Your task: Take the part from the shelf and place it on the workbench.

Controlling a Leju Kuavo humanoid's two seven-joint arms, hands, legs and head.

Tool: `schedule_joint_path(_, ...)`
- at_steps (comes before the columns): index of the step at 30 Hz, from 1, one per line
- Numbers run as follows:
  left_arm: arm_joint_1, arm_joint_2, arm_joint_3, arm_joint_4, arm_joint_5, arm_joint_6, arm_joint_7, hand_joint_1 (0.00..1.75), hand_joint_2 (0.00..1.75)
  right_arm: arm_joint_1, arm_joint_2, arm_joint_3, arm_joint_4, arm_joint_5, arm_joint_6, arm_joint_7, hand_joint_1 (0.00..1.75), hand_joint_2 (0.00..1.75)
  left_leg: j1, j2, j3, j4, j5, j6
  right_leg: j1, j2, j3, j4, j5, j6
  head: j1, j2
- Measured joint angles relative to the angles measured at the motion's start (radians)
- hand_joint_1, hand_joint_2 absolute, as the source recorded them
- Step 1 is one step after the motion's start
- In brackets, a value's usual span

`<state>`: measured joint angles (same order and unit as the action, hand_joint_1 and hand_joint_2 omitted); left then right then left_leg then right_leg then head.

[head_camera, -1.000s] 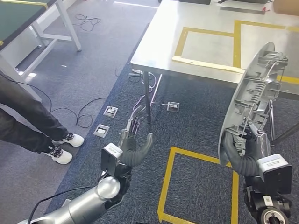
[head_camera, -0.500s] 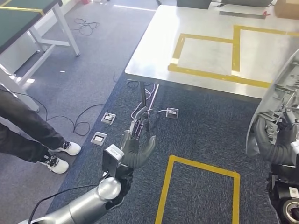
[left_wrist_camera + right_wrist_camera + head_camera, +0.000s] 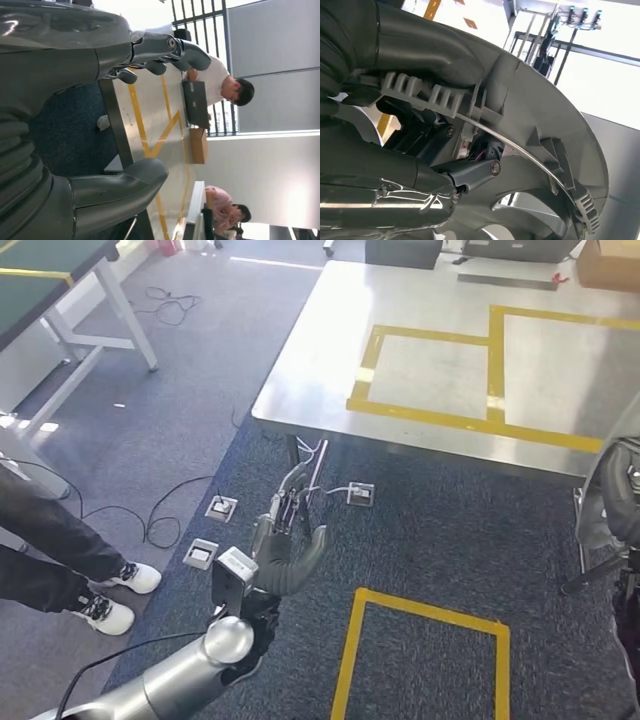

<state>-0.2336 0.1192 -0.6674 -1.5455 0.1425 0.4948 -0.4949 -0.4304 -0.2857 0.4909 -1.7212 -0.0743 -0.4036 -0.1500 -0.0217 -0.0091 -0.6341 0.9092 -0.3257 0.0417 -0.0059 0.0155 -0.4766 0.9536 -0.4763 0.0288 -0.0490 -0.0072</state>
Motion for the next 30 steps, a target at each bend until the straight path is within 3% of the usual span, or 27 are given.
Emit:
schedule_joint_path(2, -0.004, -0.002, 0.000, 0.000, 0.000, 0.000, -0.001, 0.00, 1.75, -0.014, -0.005, -0.005, 0.009, 0.001, 0.001, 0.008, 1.75, 1.75, 0.006, 0.001, 0.025, -0.007, -0.008, 0.006, -0.002, -0.004, -0.035, 0.076, -0.029, 0.008, 0.003, 0.000)
schedule_joint_path(5, -0.005, -0.003, 0.000, 0.001, 0.000, 0.000, -0.001, 0.00, 1.75, -0.025, -0.012, -0.009, 0.024, 0.001, 0.002, 0.011, 1.75, 1.75, 0.008, 0.000, 0.043, -0.007, -0.027, 0.006, -0.008, -0.006, -0.156, 0.265, -0.100, 0.021, 0.006, 0.000)
schedule_joint_path(6, -0.003, -0.003, 0.000, 0.001, 0.000, 0.000, -0.001, 0.00, 1.75, -0.026, -0.013, -0.009, 0.030, 0.000, 0.002, 0.011, 1.75, 1.75, 0.011, -0.001, 0.052, -0.006, -0.036, 0.004, -0.010, -0.006, -0.182, 0.288, -0.109, 0.025, 0.006, 0.000)
schedule_joint_path(7, -0.001, -0.003, 0.000, 0.002, 0.000, 0.000, -0.001, 0.00, 1.75, -0.028, -0.015, -0.010, 0.037, -0.001, 0.001, 0.012, 1.75, 1.75, 0.013, -0.002, 0.063, -0.005, -0.045, 0.000, -0.015, -0.007, -0.190, 0.273, -0.096, 0.031, 0.006, 0.000)
schedule_joint_path(8, 0.000, -0.003, 0.000, 0.002, 0.000, 0.000, -0.001, 0.00, 1.75, -0.030, -0.016, -0.010, 0.043, -0.002, 0.001, 0.012, 1.75, 1.75, 0.016, -0.003, 0.075, -0.003, -0.056, -0.005, -0.020, -0.008, -0.182, 0.224, -0.059, 0.037, 0.006, 0.000)
schedule_joint_path(10, 0.000, -0.003, 0.000, 0.003, 0.000, -0.001, 0.000, 0.00, 1.75, -0.033, -0.017, -0.010, 0.055, -0.003, 0.001, 0.012, 1.75, 1.75, 0.021, -0.005, 0.096, 0.008, -0.080, -0.018, -0.031, -0.010, -0.146, 0.080, 0.044, 0.047, 0.008, 0.000)
schedule_joint_path(12, -0.002, -0.003, 0.000, 0.005, 0.000, -0.001, -0.001, 0.00, 1.75, -0.039, -0.019, -0.010, 0.066, -0.003, 0.000, 0.010, 1.75, 1.75, 0.021, -0.007, 0.099, 0.024, -0.099, -0.032, -0.034, -0.009, -0.121, 0.004, 0.086, 0.037, 0.010, 0.000)
schedule_joint_path(14, -0.003, -0.002, 0.000, 0.007, -0.001, -0.001, -0.001, 0.00, 1.75, -0.044, -0.020, -0.011, 0.076, -0.003, -0.001, 0.010, 1.75, 1.75, 0.020, -0.009, 0.094, 0.038, -0.110, -0.043, -0.031, -0.006, -0.113, 0.006, 0.076, 0.015, 0.008, 0.000)
schedule_joint_path(16, -0.005, -0.002, 0.000, 0.008, -0.002, -0.001, -0.001, 0.00, 1.75, -0.048, -0.021, -0.012, 0.083, -0.004, -0.001, 0.010, 1.75, 1.75, 0.023, -0.005, 0.085, 0.070, -0.124, -0.053, -0.030, -0.004, -0.105, 0.009, 0.072, 0.002, 0.003, 0.000)
schedule_joint_path(17, -0.006, -0.002, 0.000, 0.008, -0.002, -0.002, -0.001, 0.00, 1.75, -0.050, -0.021, -0.012, 0.086, -0.004, -0.001, 0.010, 1.75, 1.75, 0.024, -0.002, 0.065, 0.108, -0.139, -0.057, -0.030, -0.003, -0.099, 0.008, 0.067, -0.003, 0.000, 0.000)
schedule_joint_path(20, -0.007, -0.002, 0.000, 0.010, -0.003, -0.012, -0.001, 0.00, 1.75, -0.055, -0.021, -0.013, 0.094, -0.004, -0.002, 0.008, 1.75, 1.75, 0.025, 0.003, -0.065, 0.299, -0.195, -0.060, -0.023, -0.003, -0.086, 0.008, 0.051, -0.013, -0.011, 0.000)
schedule_joint_path(21, -0.006, -0.002, 0.000, 0.011, -0.003, -0.016, -0.001, 0.00, 1.75, -0.056, -0.021, -0.013, 0.098, -0.004, -0.003, 0.007, 1.75, 1.75, 0.023, 0.003, -0.102, 0.336, -0.197, -0.057, -0.019, -0.003, -0.080, 0.008, 0.044, -0.016, -0.014, 0.000)
schedule_joint_path(22, -0.006, -0.002, 0.000, 0.013, -0.003, -0.019, -0.002, 0.00, 1.75, -0.058, -0.021, -0.013, 0.102, -0.004, -0.003, 0.006, 1.75, 1.75, 0.020, 0.003, -0.120, 0.333, -0.179, -0.049, -0.015, -0.002, -0.072, 0.008, 0.036, -0.017, -0.016, 0.000)
schedule_joint_path(23, -0.006, -0.002, 0.000, 0.016, -0.004, -0.022, -0.003, 0.00, 1.75, -0.059, -0.021, -0.013, 0.108, -0.003, -0.003, 0.005, 1.75, 1.75, 0.014, 0.003, -0.118, 0.291, -0.140, -0.038, -0.011, -0.002, -0.062, 0.007, 0.028, -0.019, -0.017, 0.000)
schedule_joint_path(25, -0.009, -0.003, 0.000, 0.019, -0.004, -0.026, -0.005, 0.00, 1.75, -0.064, -0.021, -0.012, 0.120, -0.003, -0.002, 0.003, 1.75, 1.75, -0.004, 0.004, -0.074, 0.142, -0.043, -0.008, -0.006, -0.001, -0.041, 0.004, 0.013, -0.020, -0.016, 0.000)
schedule_joint_path(26, -0.010, -0.003, 0.000, 0.020, -0.004, -0.028, -0.006, 0.00, 1.75, -0.068, -0.021, -0.012, 0.127, -0.003, 0.000, 0.002, 1.75, 1.75, -0.012, 0.004, -0.051, 0.078, -0.015, 0.004, -0.006, 0.000, -0.034, 0.000, 0.007, -0.019, -0.013, 0.000)
schedule_joint_path(28, -0.013, -0.003, 0.000, 0.022, -0.004, -0.032, -0.009, 0.00, 1.75, -0.077, -0.021, -0.011, 0.142, -0.001, 0.002, 0.000, 1.75, 1.75, -0.022, 0.005, -0.027, 0.020, -0.004, 0.017, -0.010, -0.001, -0.024, -0.009, 0.002, -0.012, -0.014, 0.000)
schedule_joint_path(30, -0.014, -0.004, 0.000, 0.024, -0.004, -0.035, -0.011, 0.00, 1.75, -0.085, -0.021, -0.010, 0.157, 0.001, 0.006, 0.000, 1.75, 1.75, -0.020, 0.004, -0.007, 0.001, -0.009, 0.021, -0.009, -0.003, -0.014, -0.014, -0.004, -0.004, -0.020, 0.000)
